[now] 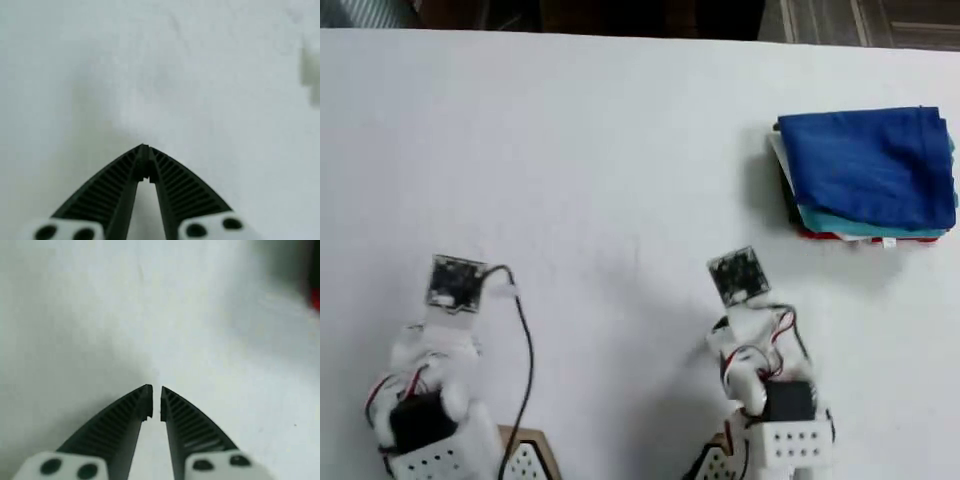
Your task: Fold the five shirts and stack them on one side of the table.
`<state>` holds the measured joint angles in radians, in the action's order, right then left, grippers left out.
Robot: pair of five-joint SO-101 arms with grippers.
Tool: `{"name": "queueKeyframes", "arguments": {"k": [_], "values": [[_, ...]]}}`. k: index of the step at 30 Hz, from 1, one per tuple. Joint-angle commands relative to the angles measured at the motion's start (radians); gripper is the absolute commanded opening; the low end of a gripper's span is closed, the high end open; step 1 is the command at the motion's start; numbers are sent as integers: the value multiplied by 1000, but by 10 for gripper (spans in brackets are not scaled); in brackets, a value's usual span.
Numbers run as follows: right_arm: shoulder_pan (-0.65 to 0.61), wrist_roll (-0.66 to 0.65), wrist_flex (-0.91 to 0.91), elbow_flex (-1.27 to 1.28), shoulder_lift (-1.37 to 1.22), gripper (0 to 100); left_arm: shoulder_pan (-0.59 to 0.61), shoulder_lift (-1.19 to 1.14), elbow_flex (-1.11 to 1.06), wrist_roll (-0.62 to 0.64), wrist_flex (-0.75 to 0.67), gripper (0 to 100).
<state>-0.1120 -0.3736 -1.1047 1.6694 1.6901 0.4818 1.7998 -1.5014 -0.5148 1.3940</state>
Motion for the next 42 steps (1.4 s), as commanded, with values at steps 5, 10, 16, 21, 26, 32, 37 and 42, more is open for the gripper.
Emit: {"name": "queueKeyframes", "arguments": {"k": [5,10,16,21,26,32,37,42], "values": [[-59,304,-81,26,70,35,-175,25,-39,393,-60,27],[-93,402,-136,26,62,35,-282,25,-188,600,-110,27],[-90,400,-136,25,62,35,-282,25,-193,597,-110,27],[-90,400,-136,25,62,35,-284,25,-193,600,-110,27],[-90,400,-136,25,62,35,-284,25,-193,600,-110,27],[-90,400,-136,25,62,35,-284,25,-193,600,-110,27],[-90,400,-136,25,62,35,-284,25,-193,600,-110,27],[-90,400,-136,25,62,35,-284,25,-193,600,-110,27]]}}
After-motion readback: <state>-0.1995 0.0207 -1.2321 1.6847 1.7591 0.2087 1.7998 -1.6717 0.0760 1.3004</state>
